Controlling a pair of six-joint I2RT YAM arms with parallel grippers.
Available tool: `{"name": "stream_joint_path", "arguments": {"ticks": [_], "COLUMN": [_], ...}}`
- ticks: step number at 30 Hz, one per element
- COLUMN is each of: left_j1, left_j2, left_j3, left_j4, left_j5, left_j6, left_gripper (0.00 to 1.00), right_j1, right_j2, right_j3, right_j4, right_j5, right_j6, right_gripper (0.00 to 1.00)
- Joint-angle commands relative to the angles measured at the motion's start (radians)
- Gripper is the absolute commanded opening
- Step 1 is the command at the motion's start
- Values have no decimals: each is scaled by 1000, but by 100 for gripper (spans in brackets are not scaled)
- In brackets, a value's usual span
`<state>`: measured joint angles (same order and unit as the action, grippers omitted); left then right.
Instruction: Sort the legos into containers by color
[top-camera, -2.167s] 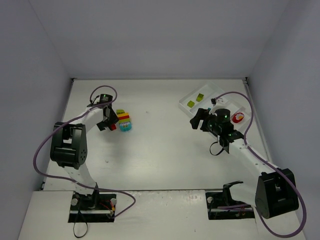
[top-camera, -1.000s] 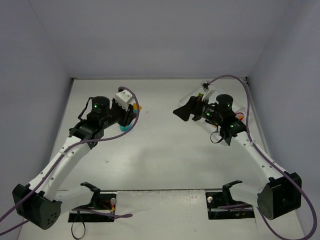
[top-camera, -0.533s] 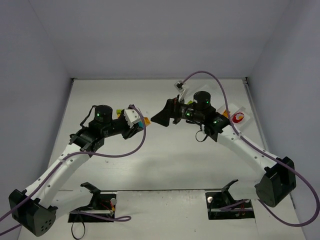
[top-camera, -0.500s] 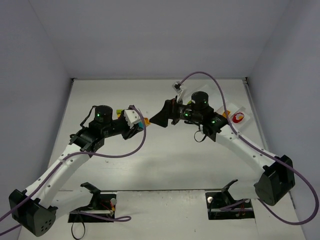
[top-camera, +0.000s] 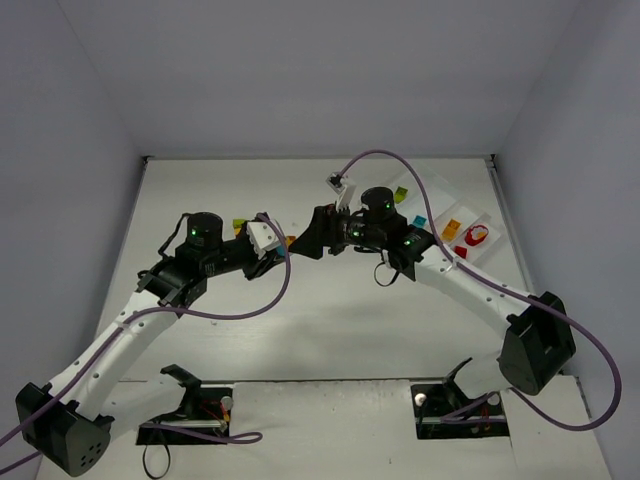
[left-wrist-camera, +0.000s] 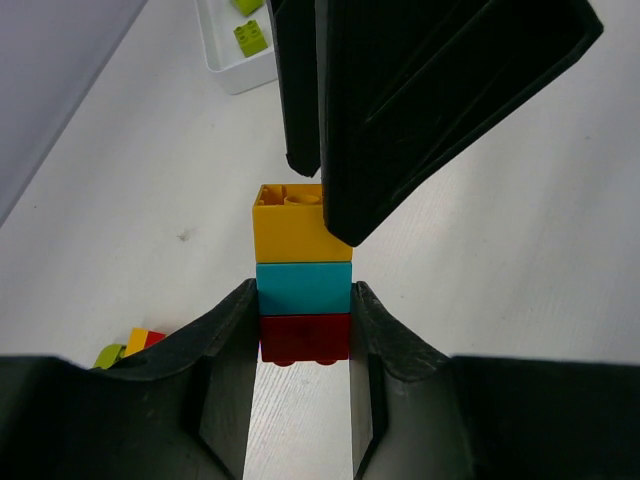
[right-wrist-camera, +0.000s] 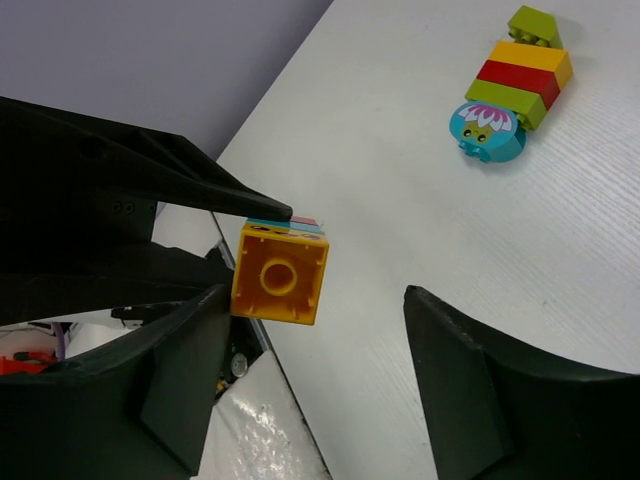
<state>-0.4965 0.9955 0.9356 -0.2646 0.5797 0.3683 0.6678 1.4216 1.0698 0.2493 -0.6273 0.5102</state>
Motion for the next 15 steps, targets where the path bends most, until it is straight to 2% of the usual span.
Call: {"name": "stream_joint_path", "arguments": {"ticks": [1, 8, 12, 15], "left_j1": [-5, -5, -5, -5], "left_j2": [-20, -12, -9, -9], "left_j3": [14, 12, 9, 11], "left_j4": [79, 77, 84, 85], "left_j5": [37, 39, 37, 35], "left_j6": [29, 24, 24, 23], "left_gripper": [8, 8, 8, 8], "right_j1": [10, 9, 9, 9], "right_j2": [2, 3, 11, 16], "right_j3": [48, 45, 41, 30], "right_j4": [67, 90, 108, 127], "right_j5": [15, 3, -20, -29], "right_j6": [5, 16, 28, 37], "right_gripper": [63, 44, 41, 43]}}
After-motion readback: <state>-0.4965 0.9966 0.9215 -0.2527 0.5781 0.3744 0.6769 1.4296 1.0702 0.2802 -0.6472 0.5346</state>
